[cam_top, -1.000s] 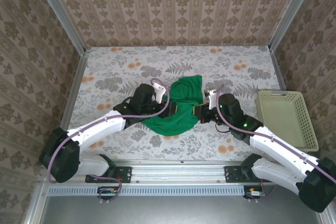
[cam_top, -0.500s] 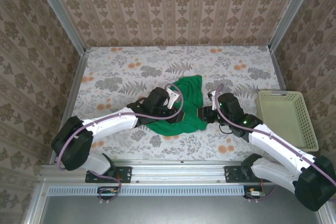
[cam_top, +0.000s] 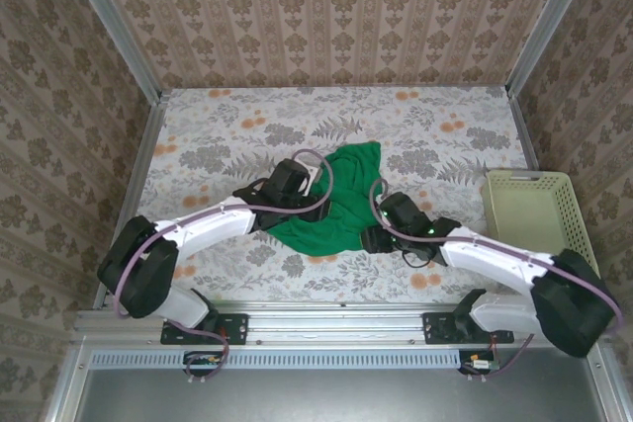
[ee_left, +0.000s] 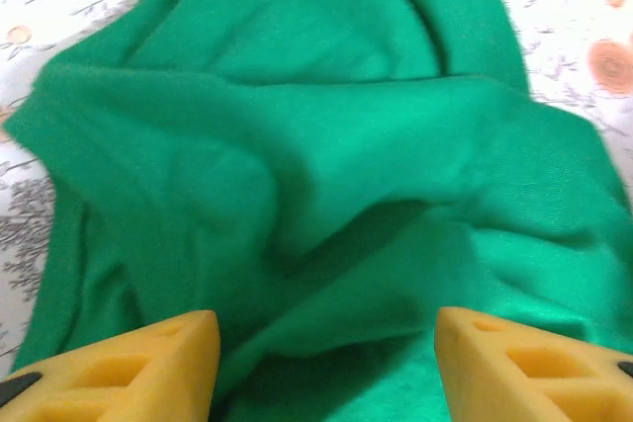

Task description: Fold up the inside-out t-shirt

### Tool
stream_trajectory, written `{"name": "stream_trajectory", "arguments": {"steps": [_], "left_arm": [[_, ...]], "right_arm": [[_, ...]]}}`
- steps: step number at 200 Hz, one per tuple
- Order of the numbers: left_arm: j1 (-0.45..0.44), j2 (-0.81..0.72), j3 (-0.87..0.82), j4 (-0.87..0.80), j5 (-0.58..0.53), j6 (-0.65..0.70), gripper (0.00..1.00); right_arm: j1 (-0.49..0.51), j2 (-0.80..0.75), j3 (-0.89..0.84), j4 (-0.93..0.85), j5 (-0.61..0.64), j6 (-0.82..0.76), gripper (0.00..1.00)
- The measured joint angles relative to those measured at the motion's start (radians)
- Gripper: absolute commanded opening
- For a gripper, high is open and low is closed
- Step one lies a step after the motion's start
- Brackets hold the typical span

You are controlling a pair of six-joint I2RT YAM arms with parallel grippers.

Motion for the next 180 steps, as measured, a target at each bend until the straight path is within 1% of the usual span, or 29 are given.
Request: {"name": "stream_trajectory", "arguments": {"steps": [10,26,45,66,78,100,108,113,128,137,161,180], "left_arm": [[0.005,0.018,0.004,-0.010,-0.005,-0.003,0.60],[0.006,0.049,0.014,-0.026,-0.012,-0.010,0.58],[0.006,0.090,0.021,-0.040,-0.021,-0.019,0.58],[0.006,0.113,0.021,-0.050,-0.023,-0.023,0.58],[0.006,0.115,0.021,-0.050,-0.023,-0.025,0.58],[0.006,0.115,0.021,-0.050,-0.026,-0.025,0.58],[0.006,0.115,0.021,-0.050,-0.026,-0.025,0.58],[0.006,0.115,0.021,-0.050,-0.026,-0.025,0.58],[0.006,0.115,0.021,-0.050,-0.027,-0.025,0.59],[0.006,0.115,0.021,-0.050,-0.030,-0.025,0.59],[0.007,0.115,0.021,-0.050,-0.034,-0.025,0.59],[0.012,0.115,0.020,-0.050,-0.034,-0.025,0.59]], "right_arm": [[0.000,0.049,0.025,-0.007,0.019,-0.002,0.43],[-0.004,0.109,0.082,-0.024,0.058,-0.002,0.32],[-0.031,0.133,0.141,-0.037,0.101,-0.014,0.26],[-0.078,0.150,0.196,-0.040,0.129,-0.037,0.21],[-0.098,0.185,0.233,-0.041,0.136,-0.058,0.20],[-0.114,0.265,0.296,-0.042,0.141,-0.098,0.20],[-0.121,0.297,0.319,-0.043,0.143,-0.110,0.23],[-0.123,0.314,0.333,-0.045,0.144,-0.119,0.27],[-0.132,0.349,0.367,-0.060,0.161,-0.141,0.44],[-0.138,0.349,0.375,-0.071,0.177,-0.147,0.49],[-0.146,0.312,0.378,-0.114,0.210,-0.163,0.50],[-0.147,0.219,0.349,-0.140,0.209,-0.152,0.45]]}}
